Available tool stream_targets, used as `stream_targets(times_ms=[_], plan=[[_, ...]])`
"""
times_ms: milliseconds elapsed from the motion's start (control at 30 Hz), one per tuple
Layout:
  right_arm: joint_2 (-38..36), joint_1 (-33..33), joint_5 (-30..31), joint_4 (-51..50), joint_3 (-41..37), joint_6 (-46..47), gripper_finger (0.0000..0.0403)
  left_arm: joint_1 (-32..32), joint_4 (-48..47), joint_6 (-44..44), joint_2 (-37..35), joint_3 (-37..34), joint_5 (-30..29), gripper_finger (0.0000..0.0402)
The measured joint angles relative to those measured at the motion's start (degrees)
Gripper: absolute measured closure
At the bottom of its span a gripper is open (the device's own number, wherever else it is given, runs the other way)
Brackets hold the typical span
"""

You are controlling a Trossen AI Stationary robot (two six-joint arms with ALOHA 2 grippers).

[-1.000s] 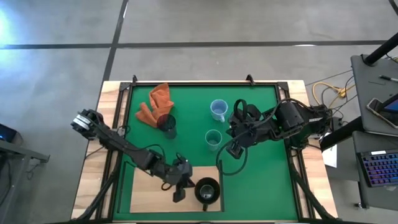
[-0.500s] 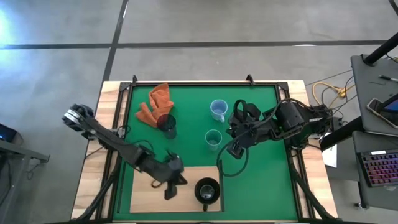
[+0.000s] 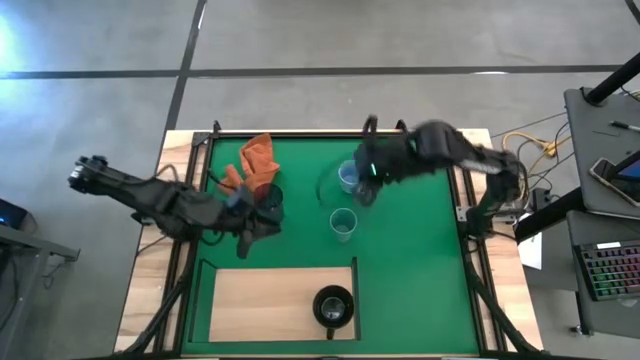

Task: Stack small to large cups/mugs on shelf
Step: Put the blue mug on the shelf

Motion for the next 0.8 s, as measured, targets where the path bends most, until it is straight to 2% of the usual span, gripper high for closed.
stream_targets(times_ms=[200, 433, 533, 800], plan=[[0.40, -16.79, -7.82, 3.65, -9.69, -4.74, 0.0274, 0.20, -2.21, 1.68, -5.37, -0.24, -0.67, 0.0308], [1.49, -27.33, -23.05, 22.56, -24.44, -7.66, 0.0279, 0.90, -10.00, 3.15, -9.77, -0.37, -0.78, 0.0307], [2.52, -28.94, -23.56, 26.38, -27.98, -7.39, 0.0278, 1.38, -10.82, 4.39, -10.98, -0.44, -0.95, 0.0307], [5.56, -29.99, -22.17, 29.10, -32.93, -7.79, 0.0279, 4.81, -11.96, 7.32, -12.96, -0.60, -1.09, 0.0307]])
